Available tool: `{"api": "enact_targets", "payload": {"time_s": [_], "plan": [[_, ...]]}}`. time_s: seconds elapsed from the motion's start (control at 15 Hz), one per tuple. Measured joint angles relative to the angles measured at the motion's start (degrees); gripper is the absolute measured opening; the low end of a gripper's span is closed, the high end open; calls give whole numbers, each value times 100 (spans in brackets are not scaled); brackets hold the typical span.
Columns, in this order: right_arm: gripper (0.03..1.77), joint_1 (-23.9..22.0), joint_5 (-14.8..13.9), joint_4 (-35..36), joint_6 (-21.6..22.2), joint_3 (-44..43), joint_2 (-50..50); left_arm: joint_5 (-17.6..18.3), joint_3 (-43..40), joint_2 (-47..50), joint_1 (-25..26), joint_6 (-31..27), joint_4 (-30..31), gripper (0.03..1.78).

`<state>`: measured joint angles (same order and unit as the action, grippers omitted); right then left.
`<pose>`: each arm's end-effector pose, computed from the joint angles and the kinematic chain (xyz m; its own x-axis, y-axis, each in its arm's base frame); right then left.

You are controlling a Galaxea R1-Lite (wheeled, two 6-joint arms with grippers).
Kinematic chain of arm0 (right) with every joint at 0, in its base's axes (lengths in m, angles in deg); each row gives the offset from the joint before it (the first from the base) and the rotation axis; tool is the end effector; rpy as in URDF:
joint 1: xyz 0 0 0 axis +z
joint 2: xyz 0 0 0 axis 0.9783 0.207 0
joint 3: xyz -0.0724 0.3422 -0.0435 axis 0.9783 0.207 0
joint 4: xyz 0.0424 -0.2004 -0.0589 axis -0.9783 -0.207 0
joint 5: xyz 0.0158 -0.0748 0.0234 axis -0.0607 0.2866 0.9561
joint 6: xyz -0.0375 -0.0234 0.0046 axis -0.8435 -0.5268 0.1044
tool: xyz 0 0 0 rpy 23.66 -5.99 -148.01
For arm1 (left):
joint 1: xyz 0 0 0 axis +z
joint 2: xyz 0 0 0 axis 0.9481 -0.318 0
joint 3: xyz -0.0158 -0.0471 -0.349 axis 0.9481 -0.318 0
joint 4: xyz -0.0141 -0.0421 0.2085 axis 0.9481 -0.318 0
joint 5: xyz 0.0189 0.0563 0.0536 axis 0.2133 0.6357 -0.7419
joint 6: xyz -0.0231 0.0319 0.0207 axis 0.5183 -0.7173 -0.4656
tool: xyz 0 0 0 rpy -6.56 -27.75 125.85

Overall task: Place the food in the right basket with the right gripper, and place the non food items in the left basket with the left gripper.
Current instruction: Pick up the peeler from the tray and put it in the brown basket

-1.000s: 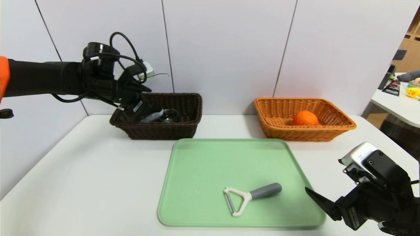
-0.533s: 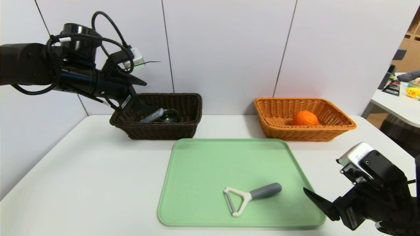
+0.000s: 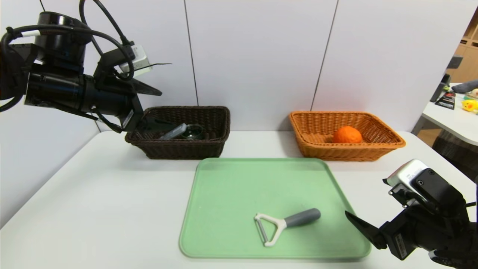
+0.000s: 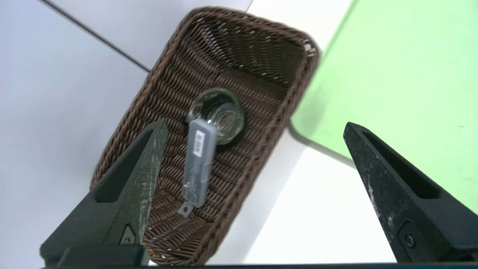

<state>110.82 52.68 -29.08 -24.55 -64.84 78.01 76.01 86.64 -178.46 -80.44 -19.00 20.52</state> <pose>0.1596 0.0877 0.1768 0.8828 0.2317 -0.4086 -0.3947 0.8375 -0.3778 0.3458 -0.0772 0.3301 0.6687 -0.6118 -0.4224 0.7406 0.4978 0.4514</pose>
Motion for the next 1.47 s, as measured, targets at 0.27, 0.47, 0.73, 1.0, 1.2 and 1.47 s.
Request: {"api": "enact_targets", "payload": {"time_s": [0.27, 0.47, 0.73, 1.0, 1.2, 1.47], "plan": [[169, 0, 0, 7, 7, -4, -11, 0, -529, 560, -350, -13, -4, 169], [169, 0, 0, 88, 9, -4, -24, -4, -886, 959, -700, -11, -188, 169], [169, -2, -4, 118, 16, 5, -30, -22, -1268, 1318, -1265, -13, -400, 169], [169, 0, -6, 123, 13, -2, -66, -41, -1543, 1460, -1896, 1, -447, 169], [169, 0, -9, 123, 16, -2, -101, -72, -1690, 1423, -2293, 20, -411, 169], [169, 0, -9, 121, 18, -2, -127, -127, -1752, 1215, -2584, 32, -351, 169]]}}
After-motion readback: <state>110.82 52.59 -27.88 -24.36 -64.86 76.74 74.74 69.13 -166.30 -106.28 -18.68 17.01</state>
